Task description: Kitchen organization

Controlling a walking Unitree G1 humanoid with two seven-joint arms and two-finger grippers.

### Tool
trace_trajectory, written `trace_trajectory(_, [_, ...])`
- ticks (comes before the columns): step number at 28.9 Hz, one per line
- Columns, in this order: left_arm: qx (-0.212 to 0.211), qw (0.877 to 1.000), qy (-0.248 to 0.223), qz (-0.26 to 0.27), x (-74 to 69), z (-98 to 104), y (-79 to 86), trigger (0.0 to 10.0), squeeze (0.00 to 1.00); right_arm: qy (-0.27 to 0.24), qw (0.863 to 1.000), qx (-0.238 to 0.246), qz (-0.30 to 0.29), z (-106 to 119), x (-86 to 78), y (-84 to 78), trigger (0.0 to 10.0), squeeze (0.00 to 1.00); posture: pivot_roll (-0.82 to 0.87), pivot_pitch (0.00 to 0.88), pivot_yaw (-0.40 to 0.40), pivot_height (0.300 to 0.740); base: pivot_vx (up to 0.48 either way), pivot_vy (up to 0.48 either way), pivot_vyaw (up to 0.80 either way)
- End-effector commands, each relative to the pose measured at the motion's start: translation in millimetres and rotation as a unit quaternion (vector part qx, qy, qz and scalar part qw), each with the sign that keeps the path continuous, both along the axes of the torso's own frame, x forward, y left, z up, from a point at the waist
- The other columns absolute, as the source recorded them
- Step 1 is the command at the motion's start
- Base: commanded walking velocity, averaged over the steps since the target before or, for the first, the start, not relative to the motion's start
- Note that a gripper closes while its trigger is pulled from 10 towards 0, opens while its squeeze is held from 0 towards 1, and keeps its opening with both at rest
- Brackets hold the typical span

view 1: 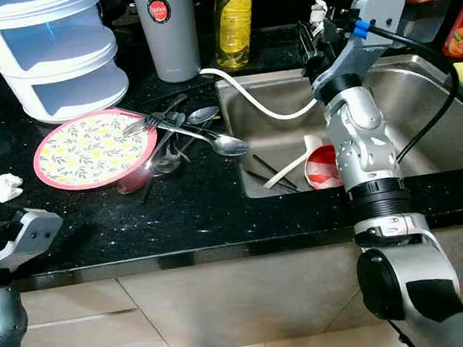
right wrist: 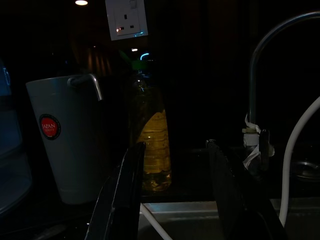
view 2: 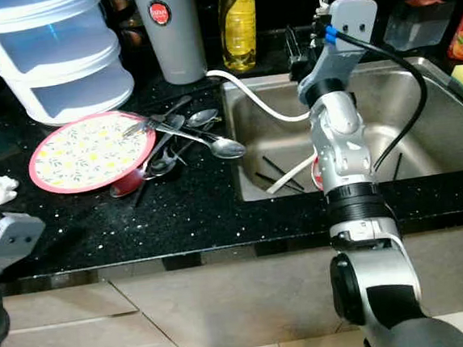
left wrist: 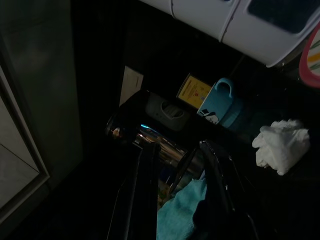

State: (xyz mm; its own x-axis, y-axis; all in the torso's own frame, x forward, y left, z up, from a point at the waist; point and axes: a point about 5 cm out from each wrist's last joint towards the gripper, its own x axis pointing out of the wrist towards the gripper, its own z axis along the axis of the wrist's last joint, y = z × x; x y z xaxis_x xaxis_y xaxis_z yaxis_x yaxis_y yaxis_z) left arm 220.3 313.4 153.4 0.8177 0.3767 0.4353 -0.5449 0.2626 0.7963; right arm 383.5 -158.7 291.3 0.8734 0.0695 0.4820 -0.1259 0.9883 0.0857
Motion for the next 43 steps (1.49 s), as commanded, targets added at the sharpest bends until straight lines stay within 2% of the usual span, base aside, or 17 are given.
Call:
trace_trajectory(1, [0.0, 0.999, 0.035, 0.017, -6.2, -11.0, 10.9, 10.0, 0.0, -0.004, 1.0, 0.0, 0.003, 0.2, -0.6, 1.3, 10.0, 0.0, 0.06, 0.031, -0.017, 0.74, 0.0, 0.0, 0.0])
trace_trajectory(3, [-0.014, 0.999, 0.04, 0.019, -5.5, -13.8, 11.9, 10.0, 0.0, -0.003, 1.0, 0.001, 0.003, 0.2, -0.5, 1.3, 10.0, 0.0, 0.06, 0.031, -0.017, 0.74, 0.0, 0.0, 0.0])
trace_trajectory(5, [0.003, 0.998, 0.055, 0.014, -4.9, -16.8, 11.0, 10.0, 0.0, -0.004, 1.0, 0.001, 0.003, 0.3, -0.5, 1.5, 10.0, 0.0, 0.05, 0.03, -0.016, 0.74, 0.0, 0.0, 0.0])
trace_trajectory(8, [-0.003, 0.999, 0.047, 0.015, -5.8, -16.1, 9.6, 10.0, 0.0, -0.004, 1.0, 0.001, 0.002, 0.8, -0.6, 0.9, 10.0, 0.0, 0.05, 0.031, -0.017, 0.74, 0.0, 0.0, 0.0])
trace_trajectory(12, [0.011, 0.998, 0.053, 0.009, -5.5, -17.3, 8.2, 10.0, 0.0, -0.004, 1.0, 0.0, 0.001, 1.0, -0.5, 0.8, 10.0, 0.0, 0.05, 0.03, -0.018, 0.74, 0.0, 0.0, 0.0])
trace_trajectory(15, [0.004, 0.999, 0.031, 0.006, -3.9, -8.7, 3.8, 10.0, 0.0, -0.005, 1.0, 0.0, 0.002, 1.6, -0.3, 0.4, 10.0, 0.0, 0.05, 0.029, -0.02, 0.74, 0.0, 0.0, 0.0])
trace_trajectory(16, [0.003, 1.0, 0.026, -0.006, -1.1, -6.8, -3.0, 10.0, 0.0, -0.005, 1.0, 0.0, 0.002, 1.6, -0.1, 0.5, 10.0, 0.0, 0.05, 0.029, -0.019, 0.74, 0.0, 0.0, 0.0])
trace_trajectory(18, [0.002, 1.0, 0.025, -0.009, -0.3, -6.7, -4.5, 10.0, 0.0, -0.005, 1.0, 0.0, 0.002, 1.7, 0.0, 0.6, 10.0, 0.0, 0.06, 0.029, -0.02, 0.74, 0.0, 0.0, 0.0])
trace_trajectory(19, [0.001, 0.999, 0.023, -0.023, 3.0, -6.6, -13.1, 10.0, 0.0, -0.005, 1.0, 0.0, 0.003, 1.8, 0.0, 1.1, 10.0, 0.0, 0.06, 0.029, -0.02, 0.74, 0.0, 0.0, 0.0])
trace_trajectory(20, [0.001, 0.999, 0.023, -0.023, 3.0, -6.6, -13.1, 10.0, 0.0, -0.005, 1.0, 0.0, 0.003, 1.8, 0.0, 1.1, 10.0, 0.0, 0.06, 0.029, -0.02, 0.74, 0.0, 0.0, 0.0])
trace_trajectory(21, [-0.003, 0.999, 0.018, -0.033, 7.0, -5.1, -20.2, 10.0, 0.0, -0.006, 1.0, 0.0, 0.004, 2.0, -0.2, 1.9, 10.0, 0.0, 0.05, 0.025, -0.017, 0.74, 0.0, 0.0, 0.0])
trace_trajectory(23, [-0.006, 0.999, 0.011, -0.038, 10.6, -2.4, -22.9, 10.0, 0.0, -0.007, 1.0, 0.0, 0.004, 2.3, -0.4, 1.7, 10.0, 0.0, 0.05, 0.022, -0.015, 0.74, 0.0, 0.0, 0.0])
trace_trajectory(31, [-0.006, 0.999, 0.013, -0.039, 12.8, -3.1, -20.9, 10.0, 0.0, -0.009, 1.0, -0.001, -0.001, 2.1, -1.3, -1.8, 10.0, 0.0, 0.04, 0.012, -0.005, 0.74, 0.0, 0.0, 0.0])
trace_trajectory(39, [-0.003, 1.0, 0.024, -0.016, 5.0, -6.5, -9.0, 10.0, 0.0, -0.009, 1.0, -0.001, -0.001, 2.0, -1.1, -1.9, 10.0, 0.0, 0.05, 0.007, -0.008, 0.74, 0.0, 0.0, 0.0])
trace_trajectory(43, [0.001, 0.999, 0.02, -0.029, 7.0, -4.0, -15.6, 10.0, 0.0, -0.009, 1.0, 0.0, 0.002, 2.5, -0.4, 0.1, 10.0, 0.0, 0.05, 0.006, -0.007, 0.74, 0.0, 0.0, 0.0])
